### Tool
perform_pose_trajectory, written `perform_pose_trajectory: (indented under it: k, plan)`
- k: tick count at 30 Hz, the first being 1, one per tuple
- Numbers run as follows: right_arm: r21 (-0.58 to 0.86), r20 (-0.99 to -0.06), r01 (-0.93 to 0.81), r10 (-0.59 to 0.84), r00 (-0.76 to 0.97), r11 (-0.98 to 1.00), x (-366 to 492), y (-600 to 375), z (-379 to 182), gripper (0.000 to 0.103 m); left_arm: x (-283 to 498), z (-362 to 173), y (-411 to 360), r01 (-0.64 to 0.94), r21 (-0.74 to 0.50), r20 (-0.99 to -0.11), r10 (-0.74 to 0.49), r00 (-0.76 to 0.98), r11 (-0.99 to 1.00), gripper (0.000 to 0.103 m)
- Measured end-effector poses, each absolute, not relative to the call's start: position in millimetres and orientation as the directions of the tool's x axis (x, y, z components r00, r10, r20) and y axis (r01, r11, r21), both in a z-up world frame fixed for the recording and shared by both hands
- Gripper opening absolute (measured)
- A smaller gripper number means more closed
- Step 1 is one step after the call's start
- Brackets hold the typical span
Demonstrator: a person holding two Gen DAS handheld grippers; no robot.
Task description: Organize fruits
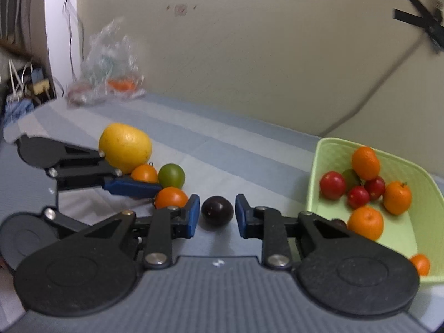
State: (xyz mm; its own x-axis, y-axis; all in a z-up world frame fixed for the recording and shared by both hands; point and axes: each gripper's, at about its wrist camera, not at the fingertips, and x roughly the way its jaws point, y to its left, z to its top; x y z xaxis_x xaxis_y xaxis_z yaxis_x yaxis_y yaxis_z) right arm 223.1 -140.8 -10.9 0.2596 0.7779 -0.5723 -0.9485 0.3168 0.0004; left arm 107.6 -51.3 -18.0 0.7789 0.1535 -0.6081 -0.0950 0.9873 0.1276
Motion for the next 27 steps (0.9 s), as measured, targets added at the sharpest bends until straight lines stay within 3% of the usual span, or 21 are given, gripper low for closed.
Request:
perform_pose_trajectory:
  k: [5,8,18,23,27]
  plan:
    - [-0.102,-0.621,-0.952,0.730,0.286,0.287,214.9,-116.9,-18.5,0.030,102.3,-17.1,-51.8,-0.116,0.117,-0.606,0.164,0.778,0.986,0.029]
    - [-0.087,-0.625,-0.952,0.728,0.281,0.293,215.7,-119.2,-16.7,0.029,93.4,-14.6,-56.6,-0.098,0.101,-0.603,0.139,0.785,0.990,0.029]
    - [0.022,-0.478,-0.930,0.821,0.312,0.366,200.9,-214.2,-8.9,0.029,50.5,-2.5,-78.2,-0.019,-0.073,-0.569,-0.026,0.822,0.997,0.029]
    - [0.083,-0.450,-0.892,0.815,0.364,0.444,201.9,-255.5,-16.6,0.029,64.0,9.2,-82.4,0.030,-0.156,-0.558,-0.114,0.822,0.987,0.029]
    - [0.112,-0.377,-0.844,0.808,0.452,0.524,217.3,-280.3,-4.3,0.029,97.3,29.2,-86.5,0.049,-0.209,-0.519,-0.153,0.841,0.977,0.029]
